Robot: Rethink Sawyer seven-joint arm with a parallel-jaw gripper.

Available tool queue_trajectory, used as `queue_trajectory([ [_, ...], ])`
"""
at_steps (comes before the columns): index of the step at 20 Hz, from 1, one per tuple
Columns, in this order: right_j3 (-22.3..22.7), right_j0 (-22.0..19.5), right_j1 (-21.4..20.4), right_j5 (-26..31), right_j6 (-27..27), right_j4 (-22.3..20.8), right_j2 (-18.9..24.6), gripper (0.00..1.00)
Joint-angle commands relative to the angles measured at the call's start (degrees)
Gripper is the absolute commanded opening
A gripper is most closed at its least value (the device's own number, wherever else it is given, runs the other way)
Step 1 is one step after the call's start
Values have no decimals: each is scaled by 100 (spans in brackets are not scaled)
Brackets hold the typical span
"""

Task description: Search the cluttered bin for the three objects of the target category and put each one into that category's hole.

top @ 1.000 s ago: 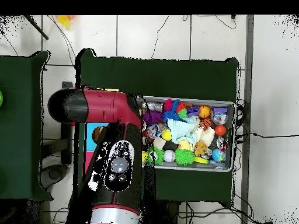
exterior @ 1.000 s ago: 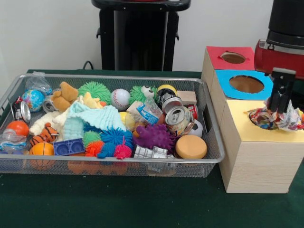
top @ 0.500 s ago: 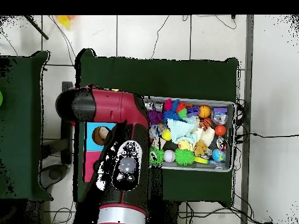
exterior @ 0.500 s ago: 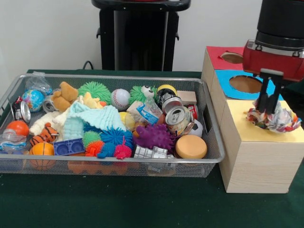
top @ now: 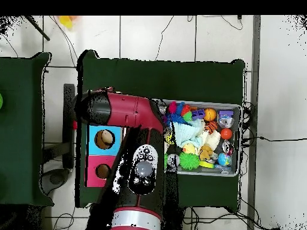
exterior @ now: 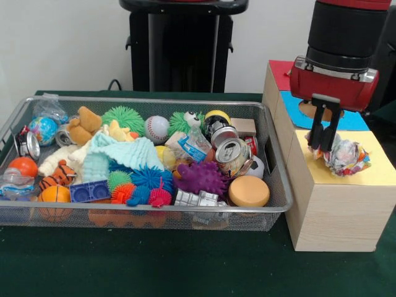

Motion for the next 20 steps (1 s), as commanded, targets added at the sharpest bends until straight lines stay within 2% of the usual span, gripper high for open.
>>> queue_trajectory([
  [1,473,-18,88,345,388,-149,428,0],
  [9,786,206,61,143,868,159,523,0],
  [20,767,114,82,149,686,207,608,0],
])
